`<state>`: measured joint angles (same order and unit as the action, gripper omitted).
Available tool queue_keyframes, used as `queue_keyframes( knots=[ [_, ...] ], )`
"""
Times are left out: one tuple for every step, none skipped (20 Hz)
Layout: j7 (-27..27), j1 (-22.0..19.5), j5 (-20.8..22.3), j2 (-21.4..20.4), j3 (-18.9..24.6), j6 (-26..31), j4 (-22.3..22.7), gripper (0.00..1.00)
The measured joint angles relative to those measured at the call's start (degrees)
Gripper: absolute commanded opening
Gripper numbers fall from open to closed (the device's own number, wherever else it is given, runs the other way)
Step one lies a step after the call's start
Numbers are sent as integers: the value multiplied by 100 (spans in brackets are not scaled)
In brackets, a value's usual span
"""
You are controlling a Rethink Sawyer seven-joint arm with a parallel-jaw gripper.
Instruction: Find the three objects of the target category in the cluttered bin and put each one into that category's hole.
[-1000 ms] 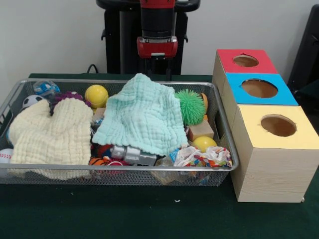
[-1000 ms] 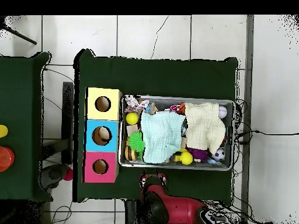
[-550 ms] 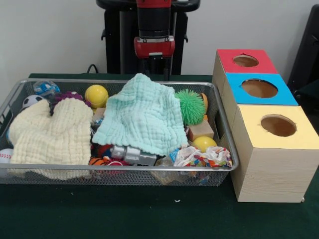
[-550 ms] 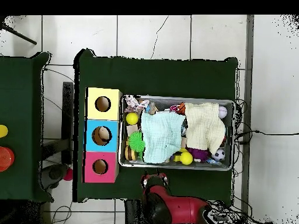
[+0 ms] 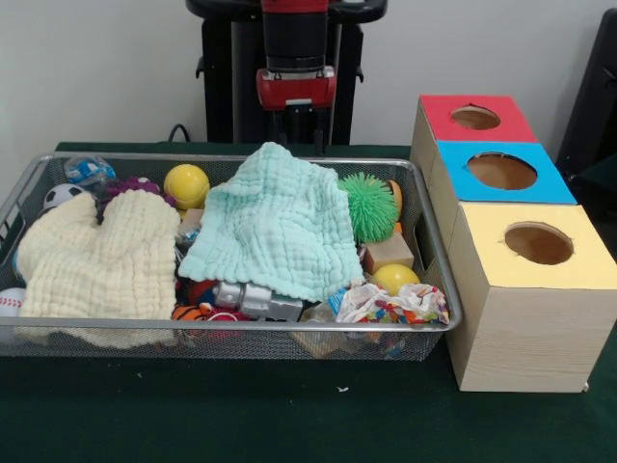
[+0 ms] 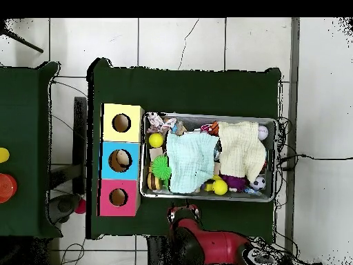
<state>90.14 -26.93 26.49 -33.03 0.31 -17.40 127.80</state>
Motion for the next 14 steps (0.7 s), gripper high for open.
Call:
queue_keyframes(
  knots=[
    [0,-6,6,0,6,6,-2,100],
    [0,-37,33,-1,28,33,-8,100],
    [0,-47,43,0,36,51,-16,100],
    [0,-53,54,0,39,84,-32,100],
    [0,-58,65,0,42,118,-48,100],
    [0,-58,69,-1,42,148,-63,100],
    [0,-57,72,-1,42,157,-67,100],
    [0,-57,74,1,42,228,-101,100],
    [0,-57,86,0,42,266,-121,100],
    [0,-57,94,1,42,280,-129,100],
    [0,-57,102,1,43,290,-136,100],
    [0,-57,116,1,42,313,-148,100],
    [0,-57,115,1,42,323,-151,100],
    [0,-58,115,-1,43,337,-155,100]
  ],
)
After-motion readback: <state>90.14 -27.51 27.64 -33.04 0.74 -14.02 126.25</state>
